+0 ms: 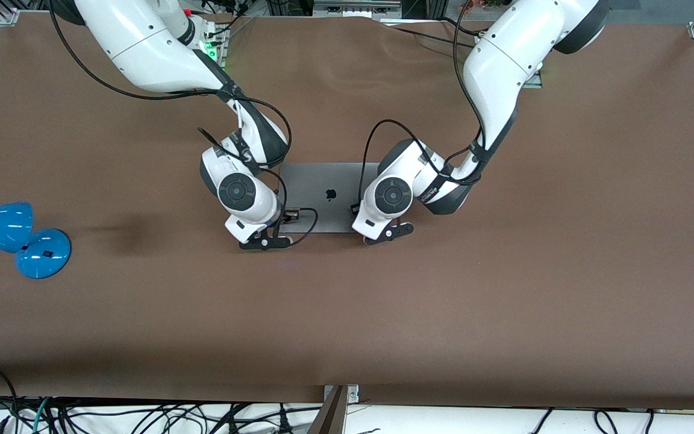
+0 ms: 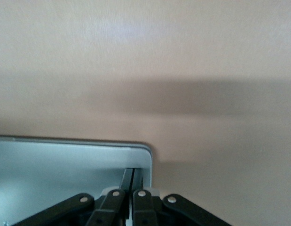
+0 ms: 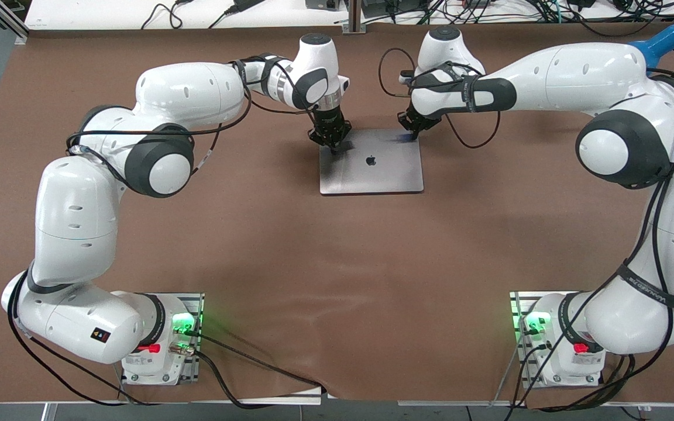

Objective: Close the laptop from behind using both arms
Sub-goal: 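Press the lid down flat with both grippers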

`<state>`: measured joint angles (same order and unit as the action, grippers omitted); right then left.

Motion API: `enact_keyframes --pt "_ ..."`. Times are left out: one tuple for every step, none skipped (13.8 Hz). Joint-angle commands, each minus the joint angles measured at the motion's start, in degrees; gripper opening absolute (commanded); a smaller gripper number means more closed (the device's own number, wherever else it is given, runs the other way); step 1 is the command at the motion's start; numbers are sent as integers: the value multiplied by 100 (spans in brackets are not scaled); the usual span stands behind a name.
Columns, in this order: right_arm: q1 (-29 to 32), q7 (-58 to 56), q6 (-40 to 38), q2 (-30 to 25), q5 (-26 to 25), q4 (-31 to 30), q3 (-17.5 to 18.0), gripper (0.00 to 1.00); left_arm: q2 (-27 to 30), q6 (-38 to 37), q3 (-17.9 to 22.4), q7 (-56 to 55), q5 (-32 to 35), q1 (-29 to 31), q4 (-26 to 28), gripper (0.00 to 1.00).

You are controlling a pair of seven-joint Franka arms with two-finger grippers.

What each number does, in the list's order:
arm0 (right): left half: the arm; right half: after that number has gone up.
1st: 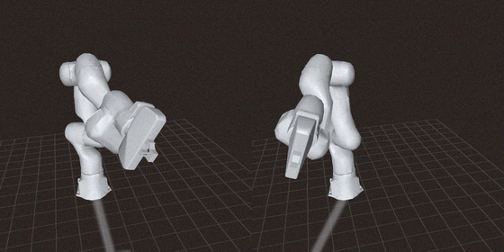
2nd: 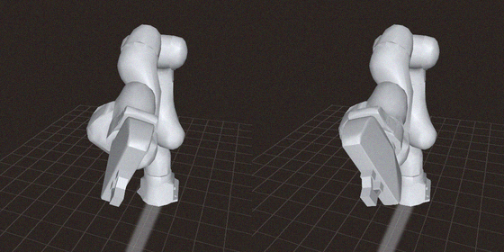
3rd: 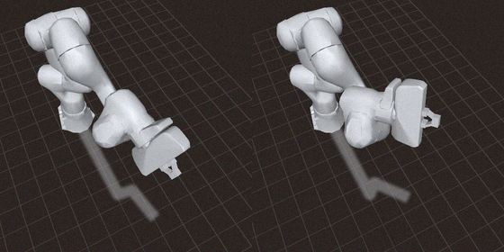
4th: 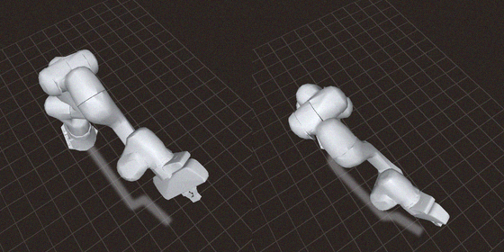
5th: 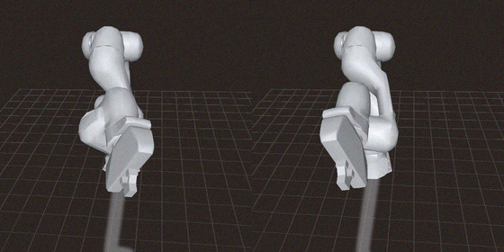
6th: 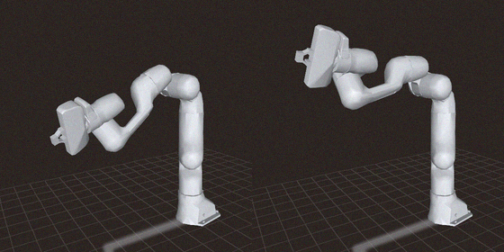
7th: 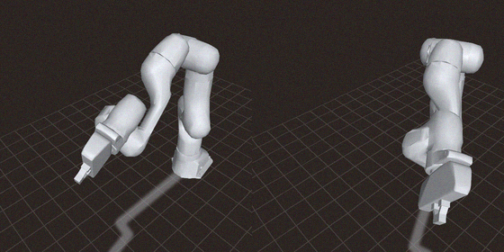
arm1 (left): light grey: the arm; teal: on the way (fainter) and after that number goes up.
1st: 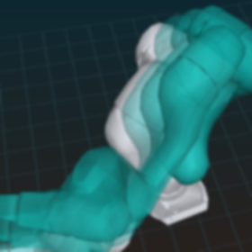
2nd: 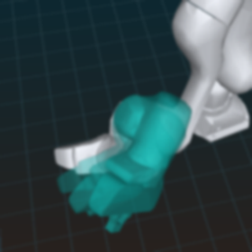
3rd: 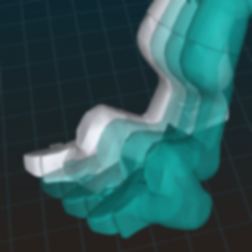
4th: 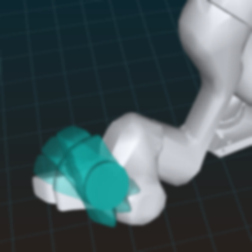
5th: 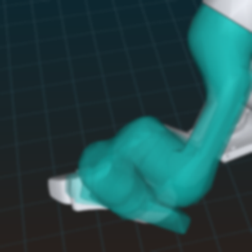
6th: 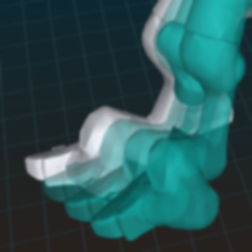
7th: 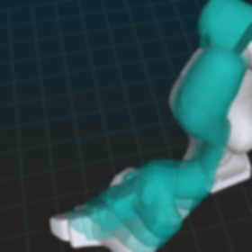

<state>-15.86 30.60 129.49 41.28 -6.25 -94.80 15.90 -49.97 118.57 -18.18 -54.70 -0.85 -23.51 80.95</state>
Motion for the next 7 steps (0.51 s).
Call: enact_keyframes --pt "-31 -10 -73 56 -60 321 10 100 -206 167 113 -67 173 -137 -176 0" --pt "-31 -10 -186 -109 -43 357 10 100 -189 158 113 -58 164 -102 -184 2" --pt "-23 -19 -431 -224 -43 435 1 100 -154 132 113 -41 164 -84 -184 33" --pt "-5 -36 -799 -312 -43 610 -8 100 -93 97 104 -41 155 -40 -193 67" --pt "73 -54 -1307 -383 -34 908 1 100 -40 97 104 -32 198 30 -193 100" --pt "109 -63 -1800 -401 -25 1206 1 100 39 70 95 -23 190 74 -193 100" --pt "127 -63 -2266 -462 -17 1462 1 100 83 -17 86 -23 190 92 -193 100"
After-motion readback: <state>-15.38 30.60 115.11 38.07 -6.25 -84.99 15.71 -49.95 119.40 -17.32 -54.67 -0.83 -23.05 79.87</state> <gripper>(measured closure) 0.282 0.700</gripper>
